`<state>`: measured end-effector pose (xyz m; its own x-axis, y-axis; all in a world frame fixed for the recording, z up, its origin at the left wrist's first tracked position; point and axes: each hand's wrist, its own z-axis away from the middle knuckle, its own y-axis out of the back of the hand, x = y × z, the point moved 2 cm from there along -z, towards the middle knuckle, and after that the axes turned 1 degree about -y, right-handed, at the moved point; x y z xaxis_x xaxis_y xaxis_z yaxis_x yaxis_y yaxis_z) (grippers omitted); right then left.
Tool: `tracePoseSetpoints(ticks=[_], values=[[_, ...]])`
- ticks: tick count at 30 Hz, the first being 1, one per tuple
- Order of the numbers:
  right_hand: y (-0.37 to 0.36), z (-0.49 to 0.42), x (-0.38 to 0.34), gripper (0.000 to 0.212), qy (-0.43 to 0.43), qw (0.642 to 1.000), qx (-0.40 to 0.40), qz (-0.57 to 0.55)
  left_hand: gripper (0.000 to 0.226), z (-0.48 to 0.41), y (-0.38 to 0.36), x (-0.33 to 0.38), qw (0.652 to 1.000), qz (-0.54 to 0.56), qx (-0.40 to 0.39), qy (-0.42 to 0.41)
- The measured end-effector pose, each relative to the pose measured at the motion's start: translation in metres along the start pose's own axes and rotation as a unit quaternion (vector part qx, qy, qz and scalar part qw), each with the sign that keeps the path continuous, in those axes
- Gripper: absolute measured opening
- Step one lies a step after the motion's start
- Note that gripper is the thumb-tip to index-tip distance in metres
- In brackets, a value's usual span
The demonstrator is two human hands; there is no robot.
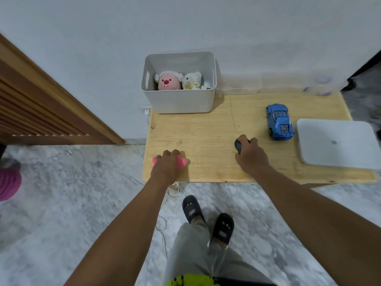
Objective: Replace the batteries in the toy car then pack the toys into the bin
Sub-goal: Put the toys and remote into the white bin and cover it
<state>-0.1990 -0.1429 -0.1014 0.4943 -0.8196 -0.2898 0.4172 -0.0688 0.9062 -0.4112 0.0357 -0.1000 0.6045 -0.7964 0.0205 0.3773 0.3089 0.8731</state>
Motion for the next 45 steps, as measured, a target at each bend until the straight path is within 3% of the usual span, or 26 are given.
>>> tracePoseSetpoints(ticks=[4,12,18,24,33,45], values=[[0.002,-0.004,0.002,0.038,0.004,1.000,0.011,-0.011,0.046,-0.003,0.007,0.006,0.993,0.099,0.030,0.048],[0.035,-0.007,0.003,0.050,-0.056,0.987,0.047,-0.146,0.052,-0.011,0.051,0.017,0.978,0.181,0.108,0.007],[0.102,-0.019,-0.022,0.067,0.029,0.970,0.116,-0.211,0.060,-0.023,0.132,0.029,0.955,0.195,0.219,-0.042],[0.176,-0.048,-0.079,0.066,0.135,0.960,0.156,-0.191,0.062,-0.044,0.208,0.023,0.937,0.184,0.294,-0.049],[0.197,-0.110,-0.169,0.063,0.216,0.972,0.013,-0.095,0.060,-0.085,0.243,-0.039,0.926,0.234,0.291,-0.051],[0.153,-0.157,-0.230,0.059,0.170,0.979,-0.082,0.077,0.060,-0.140,0.223,-0.085,0.957,0.235,0.165,-0.051]])
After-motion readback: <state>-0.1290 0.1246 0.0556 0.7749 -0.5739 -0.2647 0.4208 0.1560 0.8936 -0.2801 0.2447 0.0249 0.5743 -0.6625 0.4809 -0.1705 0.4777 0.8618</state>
